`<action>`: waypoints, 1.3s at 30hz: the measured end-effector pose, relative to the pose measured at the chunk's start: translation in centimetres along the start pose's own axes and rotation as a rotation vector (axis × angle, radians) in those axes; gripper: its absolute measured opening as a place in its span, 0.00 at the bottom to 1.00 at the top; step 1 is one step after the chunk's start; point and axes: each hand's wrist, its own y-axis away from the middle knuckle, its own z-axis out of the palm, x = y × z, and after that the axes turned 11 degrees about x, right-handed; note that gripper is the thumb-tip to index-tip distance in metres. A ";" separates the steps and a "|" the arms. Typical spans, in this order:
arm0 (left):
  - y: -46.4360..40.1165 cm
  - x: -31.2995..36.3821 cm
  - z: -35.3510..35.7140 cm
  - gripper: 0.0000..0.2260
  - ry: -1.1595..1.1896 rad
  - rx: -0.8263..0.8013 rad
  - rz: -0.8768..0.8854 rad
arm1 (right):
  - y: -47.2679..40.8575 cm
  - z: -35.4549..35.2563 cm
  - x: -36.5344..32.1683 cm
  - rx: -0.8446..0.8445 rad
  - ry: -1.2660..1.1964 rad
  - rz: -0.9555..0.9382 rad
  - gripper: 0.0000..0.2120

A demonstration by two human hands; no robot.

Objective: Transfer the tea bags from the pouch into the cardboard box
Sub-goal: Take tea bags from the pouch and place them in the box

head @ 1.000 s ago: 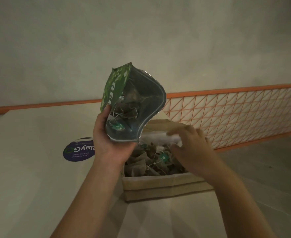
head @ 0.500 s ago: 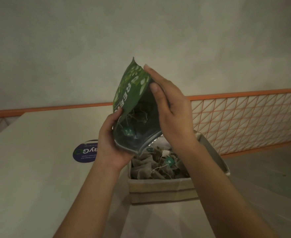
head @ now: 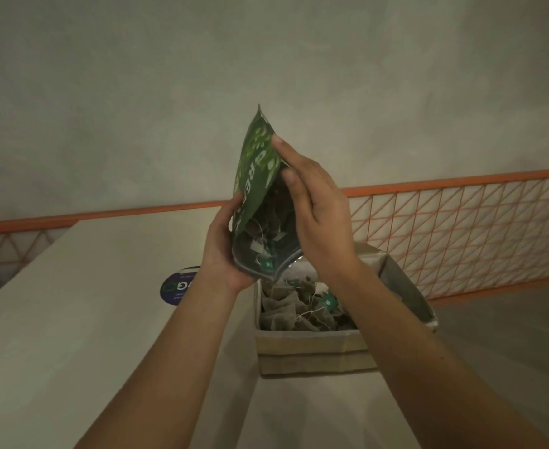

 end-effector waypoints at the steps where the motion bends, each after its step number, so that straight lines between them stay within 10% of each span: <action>1: 0.0 0.2 0.0 0.22 0.001 0.005 0.005 | -0.2 -0.1 -0.1 -0.001 -0.002 -0.002 0.18; 26: 0.0 -0.5 0.0 0.22 0.053 -0.043 0.004 | 1.7 -1.1 0.5 0.094 0.044 0.096 0.26; 34: -0.5 -1.2 -0.8 0.21 0.122 -0.050 0.085 | 6.8 -0.1 0.6 -0.069 0.514 0.182 0.22; 39: -0.9 -1.3 -1.9 0.24 0.120 -0.019 0.073 | 6.7 0.0 1.2 -0.041 0.406 0.267 0.14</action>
